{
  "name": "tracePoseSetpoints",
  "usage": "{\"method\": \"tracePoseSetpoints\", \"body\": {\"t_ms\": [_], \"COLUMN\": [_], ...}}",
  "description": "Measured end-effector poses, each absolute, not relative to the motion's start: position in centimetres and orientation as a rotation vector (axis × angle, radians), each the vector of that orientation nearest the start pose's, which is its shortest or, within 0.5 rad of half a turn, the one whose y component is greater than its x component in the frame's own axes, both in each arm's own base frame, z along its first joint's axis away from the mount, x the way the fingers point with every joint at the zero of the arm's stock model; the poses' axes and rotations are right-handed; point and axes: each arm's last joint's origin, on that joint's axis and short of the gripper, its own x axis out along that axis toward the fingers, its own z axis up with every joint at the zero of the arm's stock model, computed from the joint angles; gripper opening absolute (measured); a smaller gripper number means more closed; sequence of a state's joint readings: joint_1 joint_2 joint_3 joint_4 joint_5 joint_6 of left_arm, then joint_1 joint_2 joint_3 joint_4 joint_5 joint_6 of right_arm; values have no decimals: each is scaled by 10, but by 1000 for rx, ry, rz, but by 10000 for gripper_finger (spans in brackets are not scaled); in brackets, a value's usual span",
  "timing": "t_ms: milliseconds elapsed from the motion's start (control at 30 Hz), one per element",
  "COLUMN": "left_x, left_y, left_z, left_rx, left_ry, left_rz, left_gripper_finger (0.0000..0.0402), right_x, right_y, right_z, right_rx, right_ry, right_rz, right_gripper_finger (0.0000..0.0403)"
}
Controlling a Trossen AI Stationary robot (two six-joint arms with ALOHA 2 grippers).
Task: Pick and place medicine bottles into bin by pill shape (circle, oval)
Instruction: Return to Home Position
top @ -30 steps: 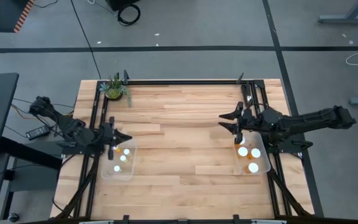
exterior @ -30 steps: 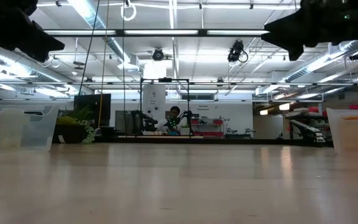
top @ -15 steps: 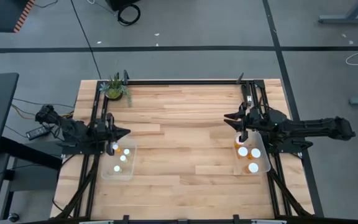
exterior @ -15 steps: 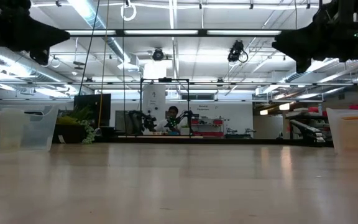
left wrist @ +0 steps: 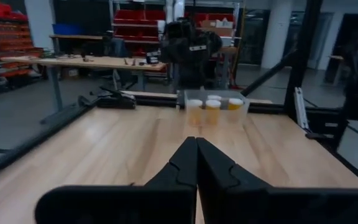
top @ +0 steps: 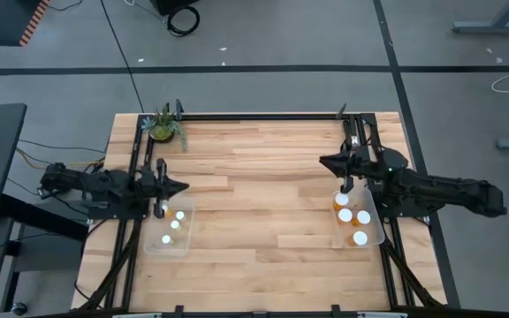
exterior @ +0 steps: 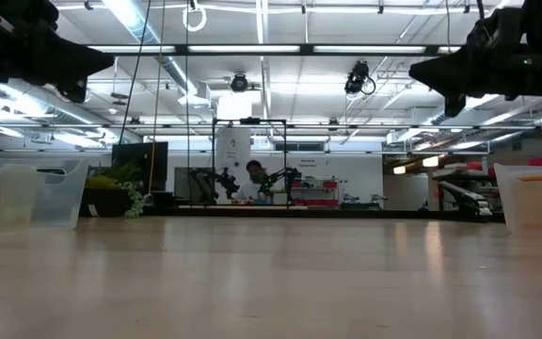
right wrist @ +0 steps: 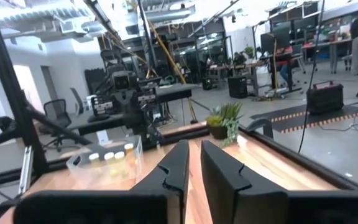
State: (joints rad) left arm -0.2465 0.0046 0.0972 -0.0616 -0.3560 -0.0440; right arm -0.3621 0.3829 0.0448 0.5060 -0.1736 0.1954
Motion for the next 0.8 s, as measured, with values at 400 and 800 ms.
{"method": "tracePoseSetpoints", "body": {"t_ms": [400, 800], "left_x": [96, 96], "left_y": [-15, -14], "left_z": [171, 172], "left_rx": [-34, -115], "left_ry": [-50, -68], "left_rz": [85, 103], "left_gripper_finger": [4, 21], "right_x": [114, 113], "right_y": [-38, -42], "right_z": [182, 181], "right_rx": [145, 179], "right_ry": [-159, -174], "right_rz": [-183, -326], "right_gripper_finger": [46, 46]}}
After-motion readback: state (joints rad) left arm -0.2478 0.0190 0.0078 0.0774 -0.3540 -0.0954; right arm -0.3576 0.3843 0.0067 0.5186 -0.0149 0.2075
